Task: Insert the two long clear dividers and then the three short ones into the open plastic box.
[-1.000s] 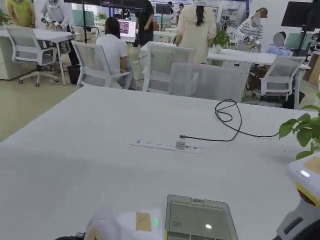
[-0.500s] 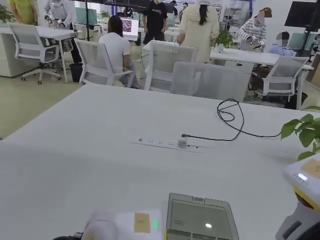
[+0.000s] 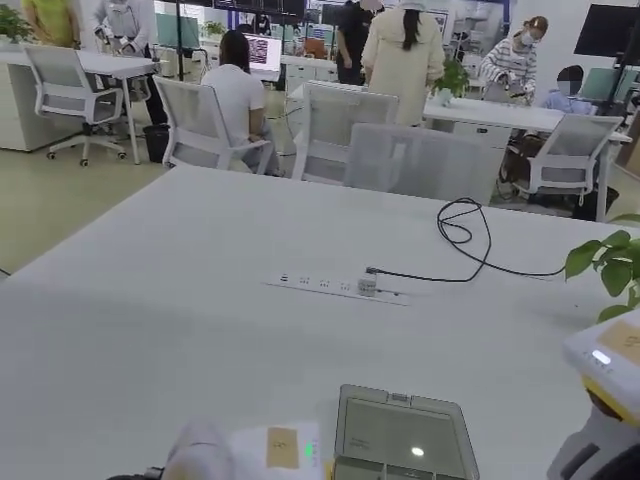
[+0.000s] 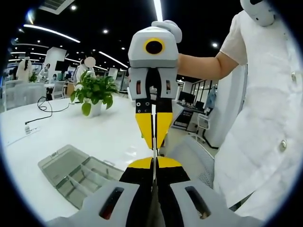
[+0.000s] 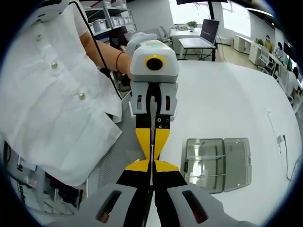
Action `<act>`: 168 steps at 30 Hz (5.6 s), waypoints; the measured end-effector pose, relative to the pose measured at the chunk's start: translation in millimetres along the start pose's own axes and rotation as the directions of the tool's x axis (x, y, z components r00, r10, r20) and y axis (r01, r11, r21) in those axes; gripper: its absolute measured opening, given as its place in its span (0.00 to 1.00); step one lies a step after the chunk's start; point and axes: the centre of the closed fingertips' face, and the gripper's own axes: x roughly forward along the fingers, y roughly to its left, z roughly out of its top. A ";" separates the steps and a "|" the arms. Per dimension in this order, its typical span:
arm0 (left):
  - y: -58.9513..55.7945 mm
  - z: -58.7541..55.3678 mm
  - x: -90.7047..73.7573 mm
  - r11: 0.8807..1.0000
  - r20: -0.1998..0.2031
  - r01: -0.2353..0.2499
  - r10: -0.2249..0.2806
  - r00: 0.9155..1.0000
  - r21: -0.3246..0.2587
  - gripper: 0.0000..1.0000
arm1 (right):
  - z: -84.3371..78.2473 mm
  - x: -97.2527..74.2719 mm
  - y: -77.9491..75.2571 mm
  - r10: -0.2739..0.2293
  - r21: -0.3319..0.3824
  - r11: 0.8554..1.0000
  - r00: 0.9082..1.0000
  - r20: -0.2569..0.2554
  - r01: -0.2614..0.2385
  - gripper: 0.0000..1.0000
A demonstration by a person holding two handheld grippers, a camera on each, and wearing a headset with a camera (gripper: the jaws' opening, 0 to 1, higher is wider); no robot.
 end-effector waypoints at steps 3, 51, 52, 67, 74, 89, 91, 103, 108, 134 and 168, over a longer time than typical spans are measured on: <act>1.0 -2.3 -0.7 1.000 -0.011 -0.008 0.008 1.000 0.001 0.00 | 0.2 0.4 -0.5 -0.003 -0.003 1.000 1.000 -0.001 0.003 0.03; 58.5 -64.6 -53.9 0.958 -0.144 -0.287 0.283 0.948 -0.007 0.87 | 9.9 20.8 -102.7 -0.213 0.068 0.975 0.976 0.043 0.210 0.03; 58.9 -65.4 -54.6 0.958 -0.141 -0.288 0.284 0.948 -0.005 0.89 | 8.9 22.8 -105.7 -0.218 0.071 0.974 0.975 0.043 0.214 0.03; 62.3 -82.5 -60.3 0.956 -0.167 -0.292 0.283 0.944 -0.031 1.00 | -14.8 58.6 -143.7 -0.255 0.134 0.960 0.966 0.040 0.248 0.03; 63.1 -84.8 -60.2 0.955 -0.167 -0.294 0.283 0.944 -0.042 1.00 | -16.8 66.8 -144.2 -0.245 0.136 0.962 0.969 0.042 0.237 0.03; 63.9 -86.0 -59.5 0.955 -0.160 -0.290 0.279 0.947 -0.054 1.00 | -14.0 85.8 -144.6 -0.235 0.024 0.972 0.972 -0.005 0.235 0.03; 63.7 -85.9 -59.2 0.955 -0.161 -0.291 0.279 0.947 -0.056 1.00 | -14.6 89.7 -145.3 -0.233 0.018 0.972 0.972 -0.013 0.233 0.03; 61.6 -86.1 -57.8 0.955 -0.158 -0.289 0.277 0.948 -0.062 1.00 | -24.0 106.2 -151.2 -0.223 0.040 0.974 0.974 -0.045 0.225 0.03; 62.2 -87.4 -58.2 0.955 -0.160 -0.288 0.275 0.948 -0.066 1.00 | -26.9 112.6 -152.3 -0.215 0.041 0.975 0.974 -0.063 0.218 0.03; 60.2 -85.9 -59.0 0.957 -0.162 -0.285 0.272 0.949 -0.060 1.00 | -39.0 127.9 -154.4 -0.209 0.017 0.976 0.962 -0.173 0.215 0.03; 61.6 -79.5 -64.3 0.954 -0.174 -0.297 0.285 0.943 -0.042 1.00 | -61.8 32.5 -114.6 -0.323 0.192 0.930 0.946 0.016 0.314 0.33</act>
